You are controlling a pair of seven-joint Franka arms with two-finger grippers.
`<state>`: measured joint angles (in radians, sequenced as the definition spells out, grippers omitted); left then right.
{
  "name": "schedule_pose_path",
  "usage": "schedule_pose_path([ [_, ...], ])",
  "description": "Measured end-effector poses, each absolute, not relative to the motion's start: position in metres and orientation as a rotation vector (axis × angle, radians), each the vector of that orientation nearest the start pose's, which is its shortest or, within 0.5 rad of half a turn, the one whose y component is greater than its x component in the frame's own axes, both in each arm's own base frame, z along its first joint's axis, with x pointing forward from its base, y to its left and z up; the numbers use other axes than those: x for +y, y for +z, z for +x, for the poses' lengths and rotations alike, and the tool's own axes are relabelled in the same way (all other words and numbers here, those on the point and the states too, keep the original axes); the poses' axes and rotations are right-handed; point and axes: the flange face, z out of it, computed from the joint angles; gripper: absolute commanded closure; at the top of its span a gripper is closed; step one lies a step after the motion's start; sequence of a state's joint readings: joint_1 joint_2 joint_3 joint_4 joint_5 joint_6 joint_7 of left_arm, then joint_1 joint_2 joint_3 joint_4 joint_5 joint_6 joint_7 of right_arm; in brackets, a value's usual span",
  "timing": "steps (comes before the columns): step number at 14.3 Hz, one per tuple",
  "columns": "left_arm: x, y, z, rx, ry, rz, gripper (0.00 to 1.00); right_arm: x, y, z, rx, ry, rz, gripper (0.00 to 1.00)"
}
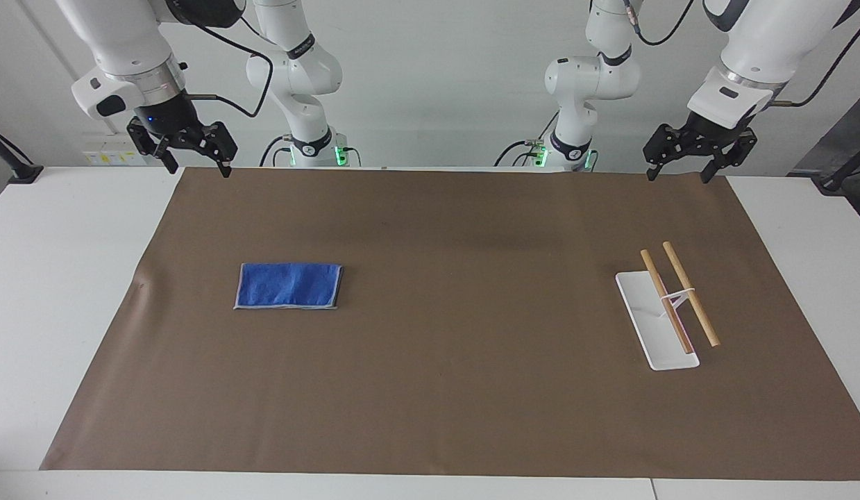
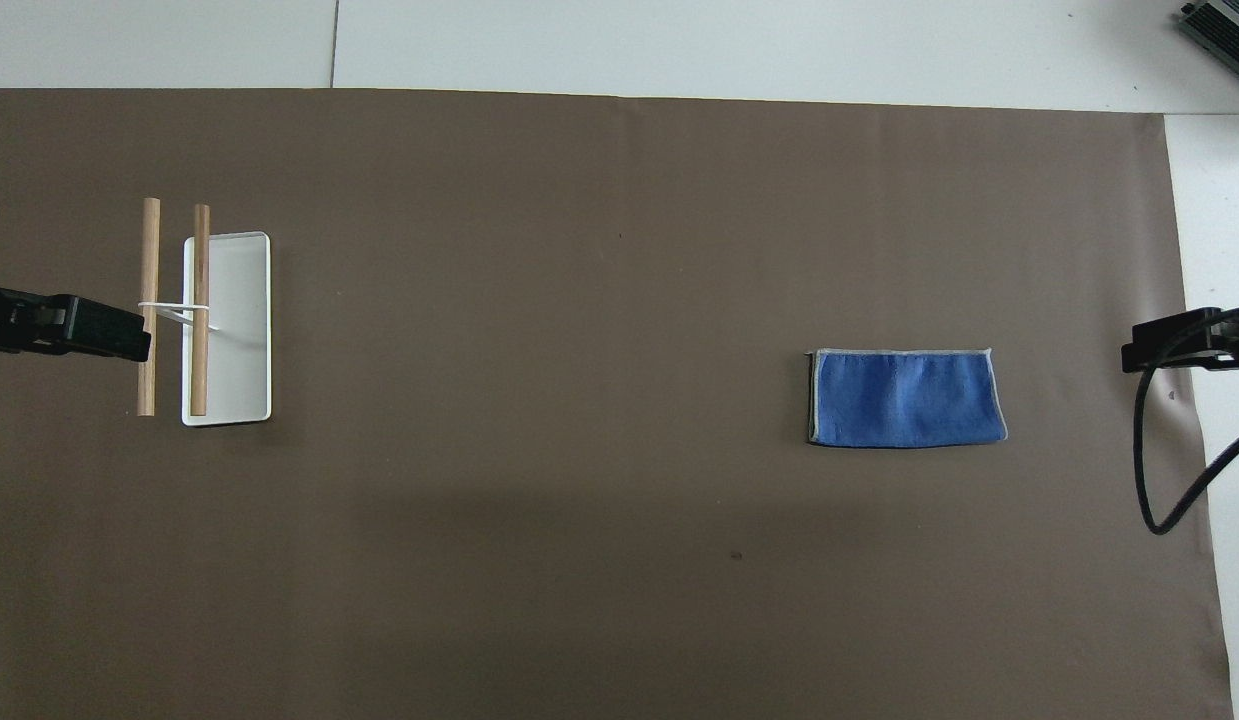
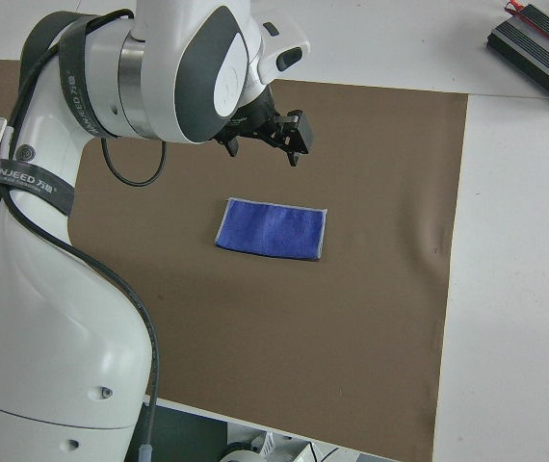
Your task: Right arm passes towel to left arm to hang
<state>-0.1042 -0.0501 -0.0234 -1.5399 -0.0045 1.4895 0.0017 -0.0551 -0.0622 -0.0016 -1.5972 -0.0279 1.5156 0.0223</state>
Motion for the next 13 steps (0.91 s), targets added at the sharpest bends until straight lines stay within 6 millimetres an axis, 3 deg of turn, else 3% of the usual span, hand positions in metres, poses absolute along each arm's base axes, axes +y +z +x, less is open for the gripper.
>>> schedule_pose_path([
  [7,-0.068,0.659,0.526,0.201,0.006,-3.139,0.0,-0.033,0.641,0.528,0.127,0.033,-3.166,0.0],
  [13,-0.063,0.658,0.526,0.187,0.01,-3.14,0.0,-0.03,0.623,0.53,0.116,0.006,-3.167,0.0],
])
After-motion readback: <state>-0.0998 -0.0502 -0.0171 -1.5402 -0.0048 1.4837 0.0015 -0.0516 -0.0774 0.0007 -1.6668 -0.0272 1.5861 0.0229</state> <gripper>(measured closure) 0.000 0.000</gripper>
